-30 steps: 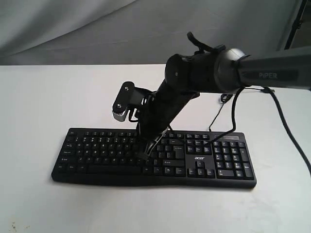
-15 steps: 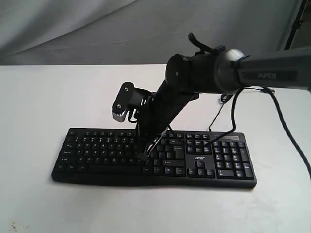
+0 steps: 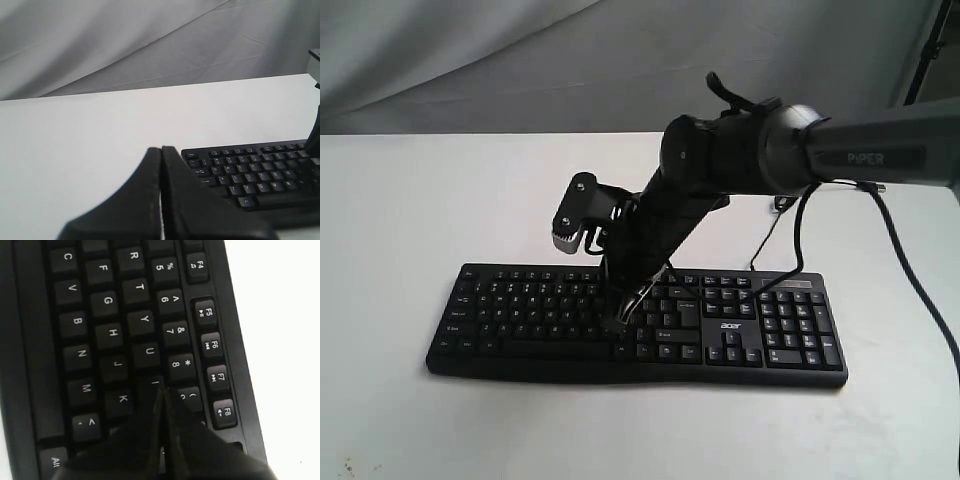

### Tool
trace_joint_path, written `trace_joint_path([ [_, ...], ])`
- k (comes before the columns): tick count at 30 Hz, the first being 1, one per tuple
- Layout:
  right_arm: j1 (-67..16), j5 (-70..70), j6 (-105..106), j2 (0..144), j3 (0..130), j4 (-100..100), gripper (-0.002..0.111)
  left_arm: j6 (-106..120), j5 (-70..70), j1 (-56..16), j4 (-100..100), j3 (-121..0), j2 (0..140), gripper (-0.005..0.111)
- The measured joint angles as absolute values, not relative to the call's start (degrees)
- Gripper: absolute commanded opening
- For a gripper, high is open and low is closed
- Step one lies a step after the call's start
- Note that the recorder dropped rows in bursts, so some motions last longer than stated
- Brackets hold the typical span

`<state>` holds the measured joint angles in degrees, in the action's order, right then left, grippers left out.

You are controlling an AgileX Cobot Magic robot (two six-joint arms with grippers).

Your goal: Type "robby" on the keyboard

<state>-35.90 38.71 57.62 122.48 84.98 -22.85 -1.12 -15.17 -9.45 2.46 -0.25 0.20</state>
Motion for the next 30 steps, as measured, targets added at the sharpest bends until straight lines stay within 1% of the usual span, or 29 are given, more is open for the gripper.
trace_joint_path([
  [30,-35.9,38.33,55.21,123.89,84.98,-20.8,0.0,-1.12,-15.17,-9.45,2.46,-0.25,0.2,0.0],
])
